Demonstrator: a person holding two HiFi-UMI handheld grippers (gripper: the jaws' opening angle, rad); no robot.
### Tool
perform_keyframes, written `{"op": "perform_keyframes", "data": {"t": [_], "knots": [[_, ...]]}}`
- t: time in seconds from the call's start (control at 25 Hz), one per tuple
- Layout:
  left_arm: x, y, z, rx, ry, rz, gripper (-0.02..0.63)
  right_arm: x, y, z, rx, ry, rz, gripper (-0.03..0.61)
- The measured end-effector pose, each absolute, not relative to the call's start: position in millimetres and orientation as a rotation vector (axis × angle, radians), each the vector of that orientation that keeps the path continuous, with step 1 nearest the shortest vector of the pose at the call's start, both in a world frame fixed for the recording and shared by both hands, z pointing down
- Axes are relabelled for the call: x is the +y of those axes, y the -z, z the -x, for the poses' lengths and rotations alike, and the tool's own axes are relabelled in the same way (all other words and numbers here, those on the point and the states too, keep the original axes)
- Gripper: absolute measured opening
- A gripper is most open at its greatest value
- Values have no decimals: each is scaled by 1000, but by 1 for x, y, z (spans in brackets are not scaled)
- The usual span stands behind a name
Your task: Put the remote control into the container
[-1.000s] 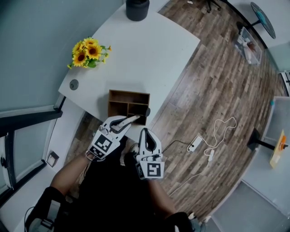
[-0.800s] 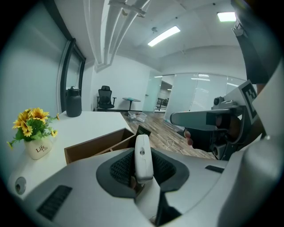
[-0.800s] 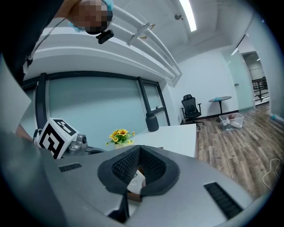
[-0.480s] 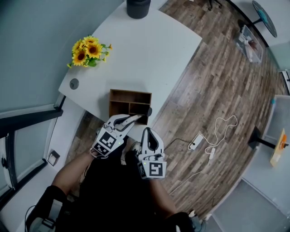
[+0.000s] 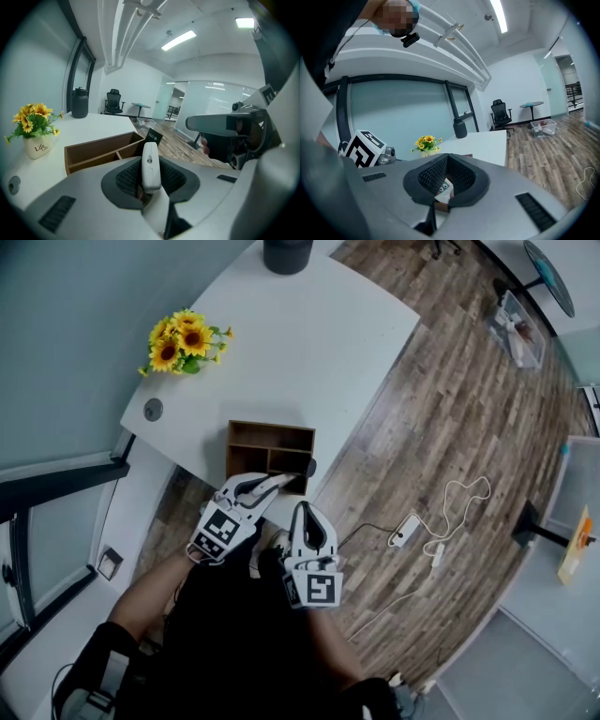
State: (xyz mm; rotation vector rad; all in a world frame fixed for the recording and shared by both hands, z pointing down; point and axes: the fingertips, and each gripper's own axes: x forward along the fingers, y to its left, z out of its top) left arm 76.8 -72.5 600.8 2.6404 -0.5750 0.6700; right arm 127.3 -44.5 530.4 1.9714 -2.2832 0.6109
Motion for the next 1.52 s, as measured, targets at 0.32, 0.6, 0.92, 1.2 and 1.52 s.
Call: {"op": "perform_keyframes", "data": {"t": [0.32, 0.6, 0.92, 1.2, 1.52], "knots": [[-74, -601, -68, -594, -638, -2611, 97, -39, -538, -126, -2288, -621, -1968, 5], [-76, -597, -61, -624, -623, -2603, 97, -37, -537, -124, -2301, -628, -1968, 5], [-78, -590, -59, -642, -606, -2605, 98, -34, -537, -124, -2303, -628, -1964, 5], [-78, -581, -51, -683, -573, -2598, 98, -34, -530, -123, -2316, -597, -1953, 5], [-76, -575, -38, -749, -544, -2593, 98, -22, -531, -123, -2317, -603, -1950, 5]]}}
